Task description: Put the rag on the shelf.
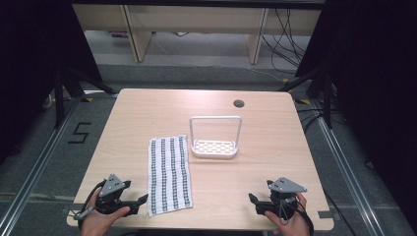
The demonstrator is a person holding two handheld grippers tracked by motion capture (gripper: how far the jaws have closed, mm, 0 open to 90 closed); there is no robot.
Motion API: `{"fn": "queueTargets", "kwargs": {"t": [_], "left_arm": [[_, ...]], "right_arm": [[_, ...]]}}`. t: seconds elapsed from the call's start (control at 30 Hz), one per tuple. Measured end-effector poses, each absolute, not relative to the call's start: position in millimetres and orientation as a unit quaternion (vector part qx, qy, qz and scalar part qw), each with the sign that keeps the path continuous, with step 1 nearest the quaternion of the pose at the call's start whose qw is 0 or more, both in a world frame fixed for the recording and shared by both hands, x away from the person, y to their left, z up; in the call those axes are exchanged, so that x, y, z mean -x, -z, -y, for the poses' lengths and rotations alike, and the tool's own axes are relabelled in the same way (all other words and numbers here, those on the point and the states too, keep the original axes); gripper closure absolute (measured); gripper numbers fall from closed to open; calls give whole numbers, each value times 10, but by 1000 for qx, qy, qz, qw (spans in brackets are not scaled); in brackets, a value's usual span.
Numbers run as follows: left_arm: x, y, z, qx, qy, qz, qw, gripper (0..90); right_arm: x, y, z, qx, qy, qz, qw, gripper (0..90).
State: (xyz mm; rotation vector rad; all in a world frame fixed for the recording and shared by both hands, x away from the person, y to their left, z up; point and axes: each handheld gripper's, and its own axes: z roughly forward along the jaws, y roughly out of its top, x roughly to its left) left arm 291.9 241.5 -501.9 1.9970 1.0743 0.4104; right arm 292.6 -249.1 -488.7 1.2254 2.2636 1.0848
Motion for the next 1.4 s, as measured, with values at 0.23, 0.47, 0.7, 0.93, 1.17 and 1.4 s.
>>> {"fn": "queueTargets", "kwargs": {"t": [0.23,0.47,0.7,0.93,1.17,1.4], "left_arm": [[-2861,5046,-2344,-796,-157,-413,414,163],[-2767,5042,-2321,-806,-150,-399,410,161],[-2706,5030,-2277,-805,-150,-392,419,175],[-2693,5035,-2240,-809,-149,-383,419,199],[-2634,5028,-2171,-820,-136,-370,416,262],[-2594,5038,-2099,-830,-126,-359,407,306]], "right_arm": [[-2923,4870,2473,-421,-393,-800,169,202],[-2906,4844,2313,-414,-399,-799,175,210],[-2958,4805,2010,-370,-407,-816,175,227],[-3015,4818,1689,-339,-417,-831,144,260],[-3050,4809,1282,-282,-422,-852,123,313],[-3061,4875,1034,-256,-409,-869,110,354]]}}
